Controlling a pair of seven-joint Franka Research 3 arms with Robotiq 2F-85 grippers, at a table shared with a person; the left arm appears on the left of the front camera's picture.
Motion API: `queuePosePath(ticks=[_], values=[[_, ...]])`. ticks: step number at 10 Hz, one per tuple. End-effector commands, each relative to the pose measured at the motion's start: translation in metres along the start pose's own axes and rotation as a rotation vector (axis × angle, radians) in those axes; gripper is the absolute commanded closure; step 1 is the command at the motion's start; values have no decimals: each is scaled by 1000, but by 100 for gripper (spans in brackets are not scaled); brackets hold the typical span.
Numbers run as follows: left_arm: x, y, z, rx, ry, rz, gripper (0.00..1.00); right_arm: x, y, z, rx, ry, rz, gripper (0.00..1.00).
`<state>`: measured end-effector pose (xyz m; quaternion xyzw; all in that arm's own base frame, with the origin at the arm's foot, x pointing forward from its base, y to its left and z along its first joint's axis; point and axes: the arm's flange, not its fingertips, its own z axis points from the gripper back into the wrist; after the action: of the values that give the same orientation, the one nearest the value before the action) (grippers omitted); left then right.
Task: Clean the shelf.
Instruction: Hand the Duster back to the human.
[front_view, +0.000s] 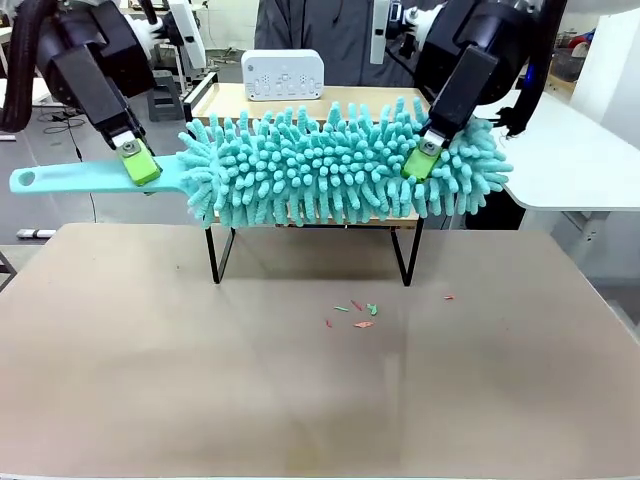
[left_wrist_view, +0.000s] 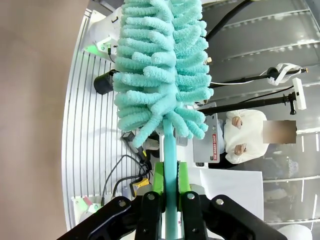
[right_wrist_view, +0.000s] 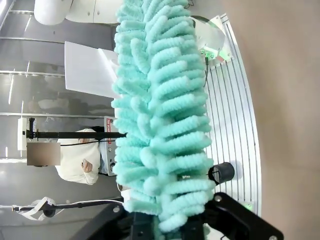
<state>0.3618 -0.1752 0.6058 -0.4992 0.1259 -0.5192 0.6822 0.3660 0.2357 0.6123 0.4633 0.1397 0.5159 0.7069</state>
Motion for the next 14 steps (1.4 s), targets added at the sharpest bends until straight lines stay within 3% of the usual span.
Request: queuePosePath(ticks=[1,2,3,4,5,6,7,8,9,11,13,14], values=[[-3,-8,2,7,-42,-35,31,-5,-1,0,-9,7,-12,100],[-11,-13,16,21,-100,-45,31,-11,-2,6,-7,-10,-18,100],[-28,-20,37,57,-194,-54,0,-24,-3,19,-3,-43,-24,100],[-47,-25,57,49,-282,-70,27,-39,-6,36,8,-85,-27,100],[-70,-26,78,126,-429,-27,0,-60,-6,58,9,-147,-39,100],[-96,-25,98,181,-668,-10,0,-90,-2,84,8,-238,-48,100],[-127,-24,120,223,-972,3,0,-132,4,116,0,-380,-55,100],[-151,-17,132,278,-1171,40,0,-174,5,142,8,-535,-64,100],[-163,-7,136,300,-1271,54,0,-213,2,159,19,-695,-91,100],[-168,24,137,233,-1307,94,0,-299,-41,176,11,-1035,-350,100],[-158,50,137,216,-1354,138,0,-330,-101,153,93,-1064,-524,100],[-191,34,150,226,-1312,162,0,-337,-131,137,78,-1087,-661,100]])
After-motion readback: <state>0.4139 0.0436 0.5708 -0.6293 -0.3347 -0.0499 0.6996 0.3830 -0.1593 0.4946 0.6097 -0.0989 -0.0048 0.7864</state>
